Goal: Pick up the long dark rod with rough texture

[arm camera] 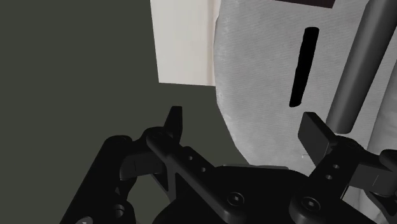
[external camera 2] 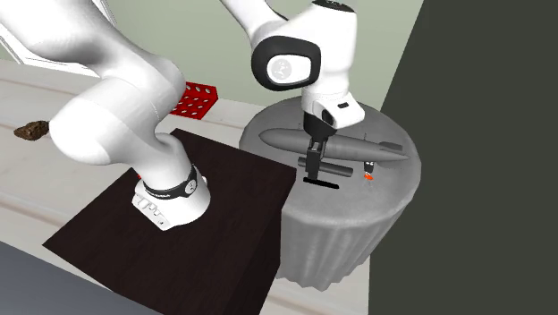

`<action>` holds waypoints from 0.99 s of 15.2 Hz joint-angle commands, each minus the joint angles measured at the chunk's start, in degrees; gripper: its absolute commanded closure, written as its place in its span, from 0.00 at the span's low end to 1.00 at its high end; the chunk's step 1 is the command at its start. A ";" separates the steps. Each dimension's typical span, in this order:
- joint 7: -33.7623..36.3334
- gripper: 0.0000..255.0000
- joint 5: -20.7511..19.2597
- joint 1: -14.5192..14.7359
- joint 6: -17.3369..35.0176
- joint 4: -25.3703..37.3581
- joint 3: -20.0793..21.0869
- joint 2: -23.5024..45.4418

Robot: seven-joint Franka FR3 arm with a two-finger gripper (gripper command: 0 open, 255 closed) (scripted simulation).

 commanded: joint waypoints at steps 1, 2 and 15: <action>3.66 0.00 -2.05 -0.95 3.78 0.97 2.79 4.96; 5.89 0.00 -3.96 -1.90 5.83 1.44 4.24 7.74; 46.99 0.00 -50.10 3.98 16.82 14.40 -2.93 40.53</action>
